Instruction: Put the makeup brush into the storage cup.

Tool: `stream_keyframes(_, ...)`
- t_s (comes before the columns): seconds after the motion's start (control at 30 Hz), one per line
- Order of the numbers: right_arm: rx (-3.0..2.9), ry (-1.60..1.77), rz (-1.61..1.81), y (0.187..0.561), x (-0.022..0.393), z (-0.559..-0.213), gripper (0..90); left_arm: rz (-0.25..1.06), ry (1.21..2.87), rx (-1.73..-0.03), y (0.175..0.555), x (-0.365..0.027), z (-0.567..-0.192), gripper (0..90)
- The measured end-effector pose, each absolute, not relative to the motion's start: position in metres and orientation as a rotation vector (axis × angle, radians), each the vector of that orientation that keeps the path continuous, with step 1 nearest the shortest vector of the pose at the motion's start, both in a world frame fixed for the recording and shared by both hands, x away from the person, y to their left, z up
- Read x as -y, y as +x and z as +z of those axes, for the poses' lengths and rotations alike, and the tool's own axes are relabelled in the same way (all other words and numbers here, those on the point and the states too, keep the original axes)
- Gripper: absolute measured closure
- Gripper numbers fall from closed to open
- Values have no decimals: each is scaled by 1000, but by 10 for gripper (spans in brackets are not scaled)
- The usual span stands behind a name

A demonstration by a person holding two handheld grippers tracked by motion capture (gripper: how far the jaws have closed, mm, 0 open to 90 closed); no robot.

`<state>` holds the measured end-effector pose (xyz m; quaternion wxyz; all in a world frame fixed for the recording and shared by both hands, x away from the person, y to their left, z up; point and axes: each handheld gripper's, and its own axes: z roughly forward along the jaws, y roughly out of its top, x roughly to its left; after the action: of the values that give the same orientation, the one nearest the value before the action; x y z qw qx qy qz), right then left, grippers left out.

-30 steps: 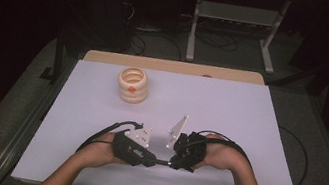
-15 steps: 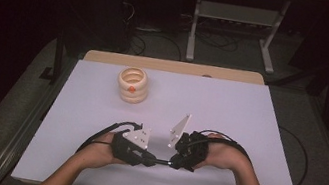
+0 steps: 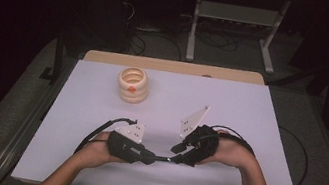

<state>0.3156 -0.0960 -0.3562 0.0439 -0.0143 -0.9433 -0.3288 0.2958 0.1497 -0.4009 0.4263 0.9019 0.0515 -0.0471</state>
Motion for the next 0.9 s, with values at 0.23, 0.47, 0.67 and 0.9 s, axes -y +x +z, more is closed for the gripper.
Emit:
stream_keyframes(0.23, 2864, -54, -1054, 316, 101, -352, 667, -115, 2217, -133, 300, -156, -399, 793)
stream_keyframes(0.47, 2865, -42, -1043, 315, 98, -354, 686, -124, 2205, -134, 299, -157, -400, 793)
stream_keyframes(0.67, 2873, -36, -1017, 315, 95, -358, 702, -127, 2190, -131, 299, -159, -397, 793)
stream_keyframes(0.9, 2879, -20, -1013, 315, 95, -358, 748, -133, 2182, -127, 299, -159, -397, 793)
